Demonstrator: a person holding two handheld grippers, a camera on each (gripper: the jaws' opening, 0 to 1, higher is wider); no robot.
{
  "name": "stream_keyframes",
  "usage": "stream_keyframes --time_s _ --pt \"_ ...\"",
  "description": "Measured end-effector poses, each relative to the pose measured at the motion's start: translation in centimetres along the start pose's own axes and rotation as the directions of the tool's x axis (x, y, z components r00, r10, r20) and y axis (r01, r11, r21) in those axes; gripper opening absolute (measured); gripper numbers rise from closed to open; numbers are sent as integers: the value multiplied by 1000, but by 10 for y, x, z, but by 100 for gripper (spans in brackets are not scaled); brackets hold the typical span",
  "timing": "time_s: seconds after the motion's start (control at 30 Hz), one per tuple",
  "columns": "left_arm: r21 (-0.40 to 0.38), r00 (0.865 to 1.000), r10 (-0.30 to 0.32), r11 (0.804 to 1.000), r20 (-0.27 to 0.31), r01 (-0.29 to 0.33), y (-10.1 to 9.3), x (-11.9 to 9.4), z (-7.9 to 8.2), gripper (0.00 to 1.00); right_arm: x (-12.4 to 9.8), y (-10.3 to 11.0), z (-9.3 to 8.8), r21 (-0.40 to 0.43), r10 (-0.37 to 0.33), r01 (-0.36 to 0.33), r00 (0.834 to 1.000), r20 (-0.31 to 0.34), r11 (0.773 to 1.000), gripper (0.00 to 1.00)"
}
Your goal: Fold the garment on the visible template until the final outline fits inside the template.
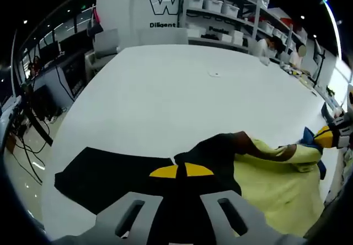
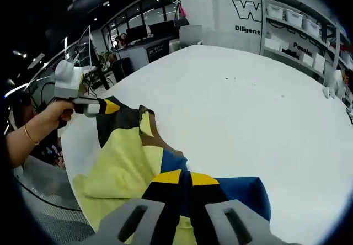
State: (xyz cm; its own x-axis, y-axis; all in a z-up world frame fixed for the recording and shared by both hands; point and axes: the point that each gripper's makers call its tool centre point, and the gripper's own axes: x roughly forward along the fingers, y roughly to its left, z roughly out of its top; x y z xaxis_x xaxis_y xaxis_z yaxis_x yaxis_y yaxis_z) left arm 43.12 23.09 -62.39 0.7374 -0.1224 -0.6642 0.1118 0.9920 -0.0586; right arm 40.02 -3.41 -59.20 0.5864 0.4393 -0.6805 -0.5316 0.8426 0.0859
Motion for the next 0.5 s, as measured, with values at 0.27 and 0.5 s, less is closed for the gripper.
stream_keyframes --time_s 0.27,0.5 --pt "5 998 28 1000 51 -28 19 -6 33 4 4 -35 48 32 -77 74 989 124 997 0" --pt "29 990 42 999 135 -46 34 1 76 4 7 -48 102 -11 -101 111 942 320 994 0"
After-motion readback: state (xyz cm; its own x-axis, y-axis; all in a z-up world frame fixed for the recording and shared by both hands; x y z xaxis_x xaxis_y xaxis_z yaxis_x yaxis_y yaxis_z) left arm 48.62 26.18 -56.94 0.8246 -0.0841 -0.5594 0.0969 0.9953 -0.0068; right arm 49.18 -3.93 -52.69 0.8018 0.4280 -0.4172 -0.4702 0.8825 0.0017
